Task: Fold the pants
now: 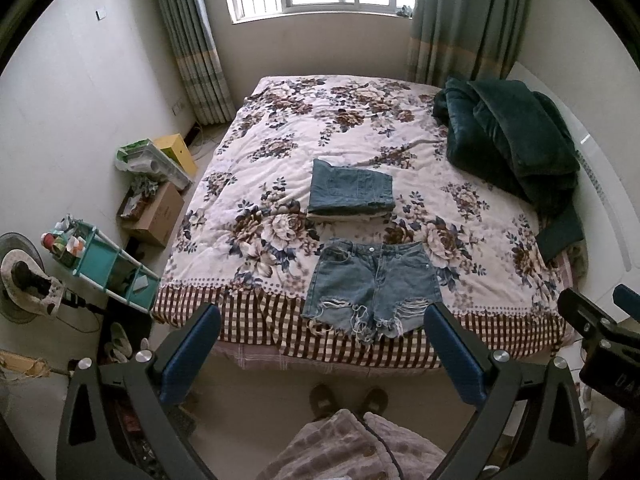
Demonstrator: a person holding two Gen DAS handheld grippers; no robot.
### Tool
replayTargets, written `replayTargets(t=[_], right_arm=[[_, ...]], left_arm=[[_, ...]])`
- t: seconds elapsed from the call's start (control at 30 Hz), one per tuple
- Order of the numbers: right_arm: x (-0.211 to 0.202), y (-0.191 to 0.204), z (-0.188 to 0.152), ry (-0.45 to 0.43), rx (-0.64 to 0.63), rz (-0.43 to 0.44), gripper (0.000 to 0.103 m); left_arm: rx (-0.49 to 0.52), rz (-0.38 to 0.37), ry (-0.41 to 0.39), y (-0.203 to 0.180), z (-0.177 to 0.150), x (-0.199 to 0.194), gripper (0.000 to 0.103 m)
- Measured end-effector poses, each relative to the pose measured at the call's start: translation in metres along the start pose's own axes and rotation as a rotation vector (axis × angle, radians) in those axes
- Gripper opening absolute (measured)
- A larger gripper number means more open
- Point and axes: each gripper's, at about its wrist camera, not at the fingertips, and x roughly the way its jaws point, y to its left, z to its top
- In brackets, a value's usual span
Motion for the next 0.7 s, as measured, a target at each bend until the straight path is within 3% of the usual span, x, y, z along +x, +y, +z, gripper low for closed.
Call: replayTargets(t=[0.7], right_arm=[[-0.005,0.003,0.0,-0.002,0.0,0.003,0.103]], left_arm=[[0.006,0.003,-0.014,-0.001,0.012,-0.013,0.103]])
